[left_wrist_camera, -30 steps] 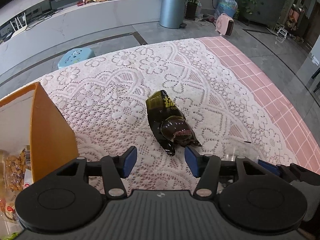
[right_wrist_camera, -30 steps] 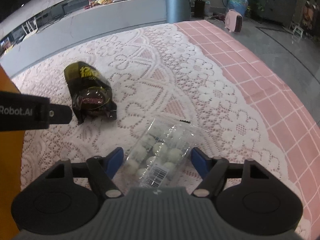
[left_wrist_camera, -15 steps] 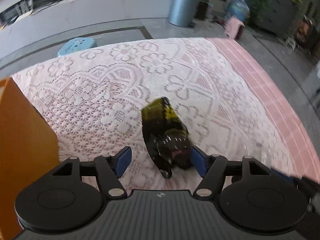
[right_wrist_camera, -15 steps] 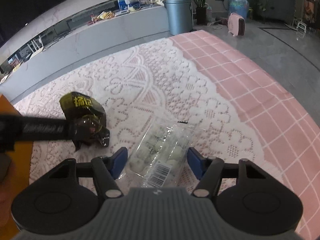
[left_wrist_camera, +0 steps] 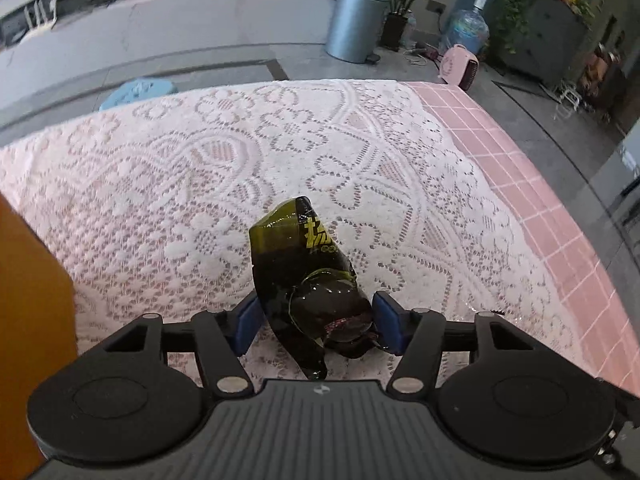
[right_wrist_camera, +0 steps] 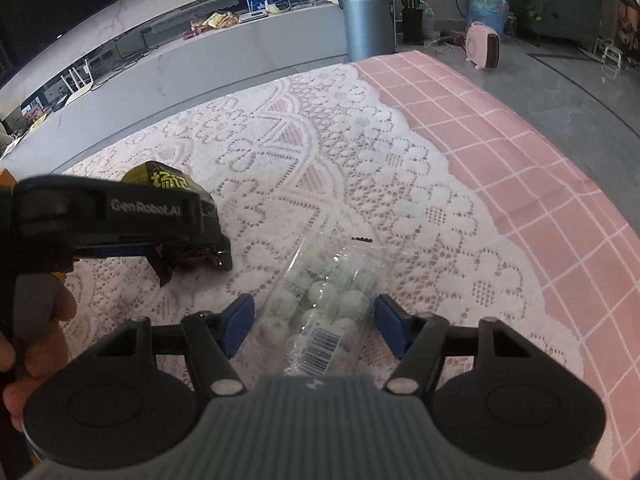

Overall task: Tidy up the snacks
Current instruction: 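Grasp the dark green snack bag with the left tool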

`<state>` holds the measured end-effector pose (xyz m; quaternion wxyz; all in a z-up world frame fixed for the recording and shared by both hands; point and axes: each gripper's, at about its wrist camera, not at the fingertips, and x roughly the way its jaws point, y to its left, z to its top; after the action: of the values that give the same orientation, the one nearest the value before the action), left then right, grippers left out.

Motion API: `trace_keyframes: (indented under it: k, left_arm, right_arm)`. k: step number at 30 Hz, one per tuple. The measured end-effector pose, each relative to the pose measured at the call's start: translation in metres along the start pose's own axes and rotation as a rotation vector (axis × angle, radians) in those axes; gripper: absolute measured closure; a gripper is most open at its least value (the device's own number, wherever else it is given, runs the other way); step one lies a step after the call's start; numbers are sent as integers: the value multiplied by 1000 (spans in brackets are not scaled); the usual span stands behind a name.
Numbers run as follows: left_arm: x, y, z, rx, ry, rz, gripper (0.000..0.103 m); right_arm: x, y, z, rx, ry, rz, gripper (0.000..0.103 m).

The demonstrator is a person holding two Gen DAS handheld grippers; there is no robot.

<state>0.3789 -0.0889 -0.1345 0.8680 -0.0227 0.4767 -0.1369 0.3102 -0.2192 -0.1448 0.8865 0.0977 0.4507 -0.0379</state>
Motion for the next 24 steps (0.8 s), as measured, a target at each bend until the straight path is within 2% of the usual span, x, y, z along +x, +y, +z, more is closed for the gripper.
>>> trace_keyframes:
  k: [4,8,11,13,17,24]
  left_arm:
    - [-1,-5,-2,59,-17,19,36]
    - [-6,-27,-10,233,-66,83,37]
    - [-9,-35,-14,297,-83,98,38]
    - [-9,-34,-13,286,-77,88,39]
    - [-11,-23,-8,218,-51,49,39]
    - [-35,-19,-5,146,-83,15,40]
  right_arm:
    - [-1,-4,-1,37,3,2,35]
    - [-1,-7,-2,66,0,-1,35]
    - [-1,-5,-3,57,3,-8,36]
    - [-2,-3,-4,42,2,-13,43]
    - [-3,-8,-3,72,-1,13,47]
    - [-11,-21,-2,153,-28,64,50]
